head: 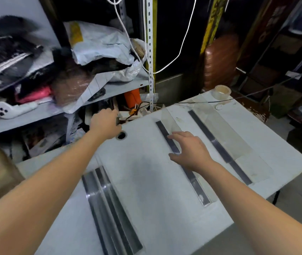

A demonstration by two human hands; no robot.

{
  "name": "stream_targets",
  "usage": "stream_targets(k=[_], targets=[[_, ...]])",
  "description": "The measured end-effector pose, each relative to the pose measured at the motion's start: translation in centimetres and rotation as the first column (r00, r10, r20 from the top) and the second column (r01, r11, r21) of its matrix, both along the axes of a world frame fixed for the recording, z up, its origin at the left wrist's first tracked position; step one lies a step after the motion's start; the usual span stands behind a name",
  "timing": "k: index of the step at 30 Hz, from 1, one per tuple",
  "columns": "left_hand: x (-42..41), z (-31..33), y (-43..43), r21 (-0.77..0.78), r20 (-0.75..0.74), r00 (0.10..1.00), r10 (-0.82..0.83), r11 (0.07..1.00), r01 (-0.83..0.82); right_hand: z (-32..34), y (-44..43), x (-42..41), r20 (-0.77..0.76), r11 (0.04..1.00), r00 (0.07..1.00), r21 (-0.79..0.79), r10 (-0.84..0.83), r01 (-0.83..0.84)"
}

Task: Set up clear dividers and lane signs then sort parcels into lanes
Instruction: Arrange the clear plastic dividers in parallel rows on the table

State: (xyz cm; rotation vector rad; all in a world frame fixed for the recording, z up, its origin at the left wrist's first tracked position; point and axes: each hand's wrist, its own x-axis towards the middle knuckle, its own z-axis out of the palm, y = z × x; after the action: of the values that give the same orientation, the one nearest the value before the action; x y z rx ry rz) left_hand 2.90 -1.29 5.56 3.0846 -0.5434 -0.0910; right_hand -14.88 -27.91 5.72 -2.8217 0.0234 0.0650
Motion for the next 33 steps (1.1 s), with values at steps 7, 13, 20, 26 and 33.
stream_targets(k=[7,13,20,26,33], targets=[[-5.1,-1.2,7.6,0.068,-0.035,0.997,0.075,0.995,-0.072,0.2,6.6,0.5,-0.003,0.993,0.993,0.041,0.114,-0.114],[-7.6,-3.3,11.5,0.018,-0.106,0.988,0.108,0.994,-0.106,-1.5,11.9,-0.2,-0.081,0.982,0.981,0.084,0.174,-0.167],[-8.2,-6.0,12.8,-0.093,-0.194,0.981,-0.01,0.996,-0.009,-5.2,16.3,-2.1,-0.186,0.973,0.964,0.168,0.19,-0.16],[-8.4,-7.6,13.2,-0.15,-0.155,0.986,-0.059,0.988,0.036,-6.8,17.6,-3.7,-0.27,0.967,0.96,0.256,0.079,-0.008],[-6.6,-7.2,14.2,-0.266,-0.215,0.933,-0.29,0.936,0.23,-7.1,16.9,-5.8,-0.401,0.945,0.914,0.32,0.065,0.072]])
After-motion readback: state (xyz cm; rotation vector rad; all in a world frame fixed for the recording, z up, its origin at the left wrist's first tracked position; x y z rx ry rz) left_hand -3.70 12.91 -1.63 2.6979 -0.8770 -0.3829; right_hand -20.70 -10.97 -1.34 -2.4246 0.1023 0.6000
